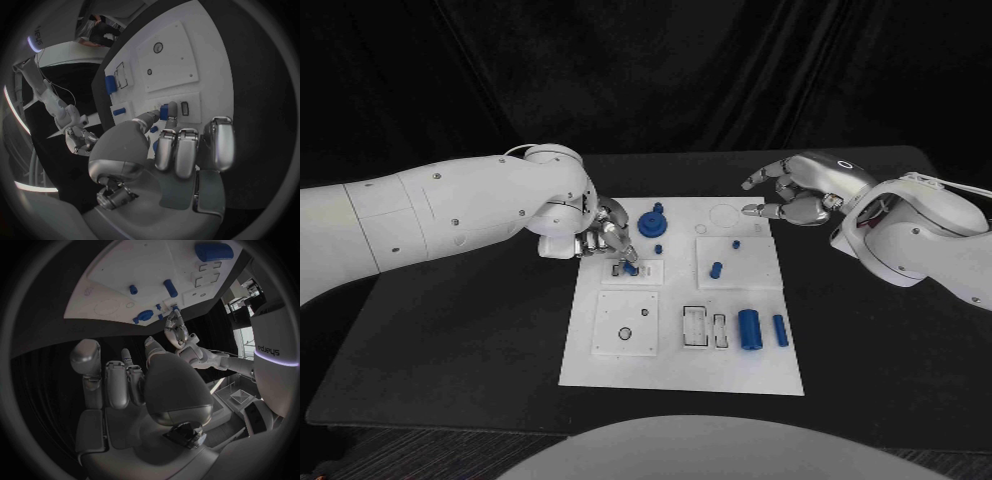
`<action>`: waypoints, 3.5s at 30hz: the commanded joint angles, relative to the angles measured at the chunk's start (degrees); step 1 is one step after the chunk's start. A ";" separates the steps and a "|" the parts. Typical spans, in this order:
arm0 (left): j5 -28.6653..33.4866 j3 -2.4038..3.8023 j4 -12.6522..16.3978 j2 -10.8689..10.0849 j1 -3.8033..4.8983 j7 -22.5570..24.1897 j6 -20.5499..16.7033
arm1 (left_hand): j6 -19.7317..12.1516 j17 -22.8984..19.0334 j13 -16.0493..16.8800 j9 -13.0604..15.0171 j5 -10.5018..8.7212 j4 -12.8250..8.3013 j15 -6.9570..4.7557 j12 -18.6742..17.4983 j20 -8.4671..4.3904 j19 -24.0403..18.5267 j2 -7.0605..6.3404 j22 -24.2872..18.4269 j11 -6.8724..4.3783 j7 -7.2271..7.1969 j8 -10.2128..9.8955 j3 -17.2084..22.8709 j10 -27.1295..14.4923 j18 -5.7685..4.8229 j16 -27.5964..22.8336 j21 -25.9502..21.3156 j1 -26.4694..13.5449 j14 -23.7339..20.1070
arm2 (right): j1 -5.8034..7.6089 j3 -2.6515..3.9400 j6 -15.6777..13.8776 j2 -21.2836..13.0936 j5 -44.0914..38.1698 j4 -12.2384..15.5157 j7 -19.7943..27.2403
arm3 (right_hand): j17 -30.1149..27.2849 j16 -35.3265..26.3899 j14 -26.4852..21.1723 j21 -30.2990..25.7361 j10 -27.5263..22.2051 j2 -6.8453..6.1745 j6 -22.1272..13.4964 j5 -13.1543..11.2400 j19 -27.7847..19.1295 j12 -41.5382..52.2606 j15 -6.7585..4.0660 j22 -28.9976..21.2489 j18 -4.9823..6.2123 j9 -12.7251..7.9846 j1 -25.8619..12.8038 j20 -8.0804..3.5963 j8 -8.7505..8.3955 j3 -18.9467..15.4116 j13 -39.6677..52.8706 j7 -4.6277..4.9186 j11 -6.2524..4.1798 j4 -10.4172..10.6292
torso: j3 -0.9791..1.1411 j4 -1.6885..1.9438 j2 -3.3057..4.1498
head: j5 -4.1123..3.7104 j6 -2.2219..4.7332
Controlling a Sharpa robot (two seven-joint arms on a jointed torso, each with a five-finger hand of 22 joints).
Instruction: Assemble the parts on the task board
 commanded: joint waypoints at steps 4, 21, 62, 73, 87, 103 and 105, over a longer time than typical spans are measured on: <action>0.18 0.04 0.57 -0.22 -0.17 0.12 -2.42 | -0.05 15.09 15.08 0.16 0.28 0.09 -0.33 0.20 -0.07 -0.32 0.14 4.06 -0.21 0.16 -0.41 0.94 5.98 0.49 0.15 -0.22 -0.84 5.96 | -0.16 0.04 0.97 -0.11 0.87 0.08 -1.24 | 5.06 -0.26 2.78 -0.47 0.21 0.47 0.35 0.26 -0.50 -0.43 0.48 6.13 0.84 -0.11 0.22 0.17 -0.25 0.02 9.37 -0.02 0.30 -0.35 | -0.05 0.03 0.01 | -0.16 -0.01; 0.18 0.03 1.46 -0.83 -1.17 -0.24 -3.76 | -0.29 15.09 15.08 0.37 0.26 0.44 -0.25 0.20 -0.01 -0.28 0.32 4.08 -0.08 0.33 -0.92 1.73 5.98 0.50 0.15 -0.29 -1.61 5.96 | -0.20 0.04 1.88 -0.22 1.55 -0.01 -1.45 | 4.30 -1.10 2.49 -1.72 -0.63 0.68 0.43 0.43 -0.90 -1.28 0.53 5.83 1.02 -0.27 0.55 0.23 -0.42 0.01 8.52 -0.02 0.32 -0.68 | 0.00 -0.16 -0.06 | 0.25 -0.01; 0.18 0.03 1.09 -1.12 -1.80 1.02 -2.71 | 0.95 15.09 13.64 1.42 -16.61 8.56 0.57 -0.75 0.84 -1.12 -2.23 3.71 0.76 1.05 -4.16 -6.79 4.54 0.79 0.15 -1.70 -9.62 5.96 | -0.34 0.04 3.49 0.06 1.60 -0.32 -2.06 | 3.42 -2.09 2.16 -3.45 -1.61 1.00 0.53 1.23 -1.39 -2.40 0.49 5.42 1.27 -0.61 1.30 0.26 -0.78 0.05 7.43 -0.12 0.25 -1.44 | -0.01 -0.11 0.03 | 0.76 -0.01; 0.18 0.03 0.89 -0.80 -1.82 2.13 -3.58 | 1.54 15.09 13.57 5.34 -16.14 8.99 0.09 -0.79 0.44 -1.00 -1.44 4.03 0.15 0.30 -1.12 -8.64 4.48 0.80 0.15 -1.90 -8.14 5.96 | -0.36 0.04 3.68 0.13 1.60 -0.37 -2.18 | 3.31 -2.22 2.14 -3.76 -1.81 1.12 0.43 1.87 -1.42 -2.68 0.46 5.36 1.30 -0.77 1.59 0.25 -0.99 0.09 7.16 -0.14 0.22 -1.76 | -0.04 -0.01 0.07 | 0.71 -0.01; 0.19 0.03 0.75 -0.64 -1.83 2.26 -3.68 | 1.33 15.09 13.62 6.15 -15.56 8.68 -0.06 -0.76 0.30 -0.68 -1.18 4.32 -0.02 0.13 -0.61 -8.76 4.54 0.73 0.15 -1.76 -7.28 5.96 | -0.44 0.04 3.72 0.11 1.60 -0.46 -2.21 | 3.29 -2.25 2.14 -3.82 -1.91 1.18 0.41 2.10 -1.41 -2.81 0.46 5.35 1.30 -0.83 1.68 0.24 -1.06 0.12 7.03 -0.13 0.21 -1.86 | -0.01 -0.11 -0.04 | 0.64 -0.01; 0.19 0.06 2.97 -3.53 -0.83 -0.67 -4.41 | 2.06 15.09 14.05 7.70 -15.69 8.61 -0.49 -0.47 -0.10 0.20 -1.65 5.00 -0.47 -0.35 0.78 -9.90 5.00 0.55 0.15 -1.35 -6.66 5.96 | -0.87 0.04 3.54 -0.22 1.60 -0.47 -2.27 | 3.21 -2.33 2.13 -3.98 -1.97 1.18 0.45 2.24 -1.43 -2.89 0.45 5.32 1.32 -0.86 1.67 0.23 -1.08 0.09 6.94 -0.11 0.22 -1.89 | -0.03 -0.09 -0.02 | 0.85 -0.01; 0.18 0.07 3.44 -4.21 0.23 -1.18 -4.26 | 2.30 15.09 14.21 8.26 -16.05 8.87 -0.65 -0.36 -0.25 0.51 -1.84 5.24 -0.65 -0.53 1.29 -10.45 5.17 0.48 0.15 -1.21 -6.72 5.96 | -0.88 0.04 3.60 -0.32 1.60 -0.43 -2.33 | 3.24 -2.29 2.14 -4.01 -2.00 1.18 0.46 2.24 -1.44 -2.92 0.46 5.31 1.32 -0.86 1.64 0.23 -1.08 0.07 6.92 -0.11 0.23 -1.88 | -0.06 -0.09 -0.01 | 0.87 -0.01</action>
